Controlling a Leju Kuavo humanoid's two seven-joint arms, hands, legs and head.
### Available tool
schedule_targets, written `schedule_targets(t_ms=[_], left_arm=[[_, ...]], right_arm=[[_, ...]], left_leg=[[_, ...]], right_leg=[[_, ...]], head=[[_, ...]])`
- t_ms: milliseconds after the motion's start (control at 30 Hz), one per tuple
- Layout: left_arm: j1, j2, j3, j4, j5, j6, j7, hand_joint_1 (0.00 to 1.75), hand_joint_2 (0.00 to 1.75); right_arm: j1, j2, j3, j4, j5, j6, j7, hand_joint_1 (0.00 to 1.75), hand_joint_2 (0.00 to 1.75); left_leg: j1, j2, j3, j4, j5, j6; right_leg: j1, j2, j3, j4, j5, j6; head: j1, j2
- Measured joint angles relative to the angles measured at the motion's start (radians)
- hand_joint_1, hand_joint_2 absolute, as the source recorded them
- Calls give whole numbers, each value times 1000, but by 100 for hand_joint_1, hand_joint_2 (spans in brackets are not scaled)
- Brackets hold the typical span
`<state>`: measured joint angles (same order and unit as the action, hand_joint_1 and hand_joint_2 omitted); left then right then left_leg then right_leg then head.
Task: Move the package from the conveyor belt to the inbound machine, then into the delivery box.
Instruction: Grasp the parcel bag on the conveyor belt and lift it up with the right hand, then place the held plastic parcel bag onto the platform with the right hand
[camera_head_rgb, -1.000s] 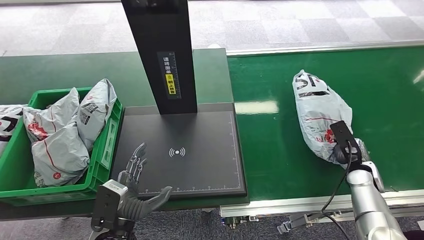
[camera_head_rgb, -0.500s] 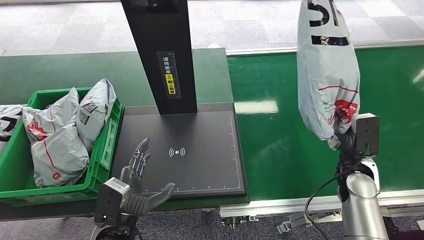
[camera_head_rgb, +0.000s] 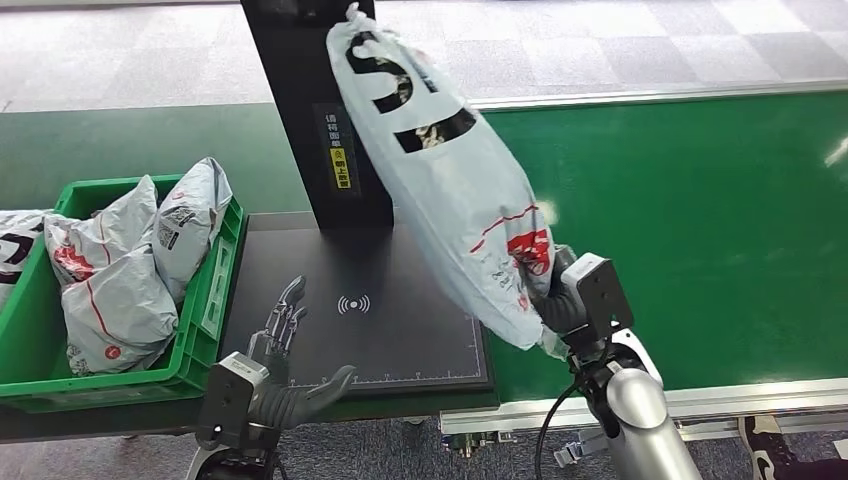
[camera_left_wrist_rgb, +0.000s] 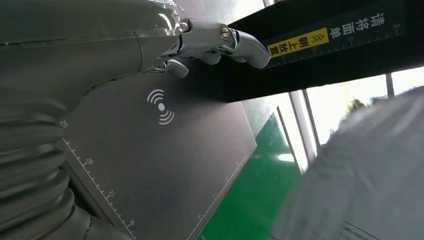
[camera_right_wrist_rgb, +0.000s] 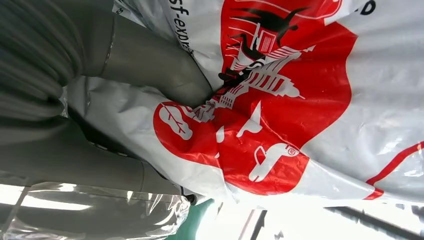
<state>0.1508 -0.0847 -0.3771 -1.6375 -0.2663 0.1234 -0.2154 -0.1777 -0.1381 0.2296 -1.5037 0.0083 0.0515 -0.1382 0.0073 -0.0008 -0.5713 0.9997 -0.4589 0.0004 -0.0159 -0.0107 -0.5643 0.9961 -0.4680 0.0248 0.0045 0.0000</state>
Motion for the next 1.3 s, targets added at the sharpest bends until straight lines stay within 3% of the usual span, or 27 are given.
schedule_targets(t_ms=[167,400,1133,1267,1300], left_arm=[[-15,0,-17,10,3,-2,4,0,175],[-16,1,-26,11,3,-11,18,0,175],[13,8,-55,12,3,33,30,0,175],[14,12,-66,12,6,50,32,0,175],[14,13,-68,12,7,52,32,0,175]], right_arm=[[-13,1,178,25,-109,71,68,175,175],[26,-13,312,64,-157,77,90,175,175],[44,-46,350,125,-57,-8,107,175,175],[44,-50,318,127,4,-58,99,1,175],[42,-51,312,129,8,-62,97,0,175]], left_leg=[[1,0,0,0,0,0],[1,0,0,0,0,0],[1,0,0,0,-1,-1],[1,0,0,0,-1,-1],[1,0,0,0,-1,-1]], right_leg=[[0,0,0,0,0,0],[0,0,0,0,0,0],[0,0,0,0,0,0],[0,0,0,0,0,0],[0,0,0,0,0,0]], head=[[0,0],[0,0],[0,0],[0,0],[0,0]])
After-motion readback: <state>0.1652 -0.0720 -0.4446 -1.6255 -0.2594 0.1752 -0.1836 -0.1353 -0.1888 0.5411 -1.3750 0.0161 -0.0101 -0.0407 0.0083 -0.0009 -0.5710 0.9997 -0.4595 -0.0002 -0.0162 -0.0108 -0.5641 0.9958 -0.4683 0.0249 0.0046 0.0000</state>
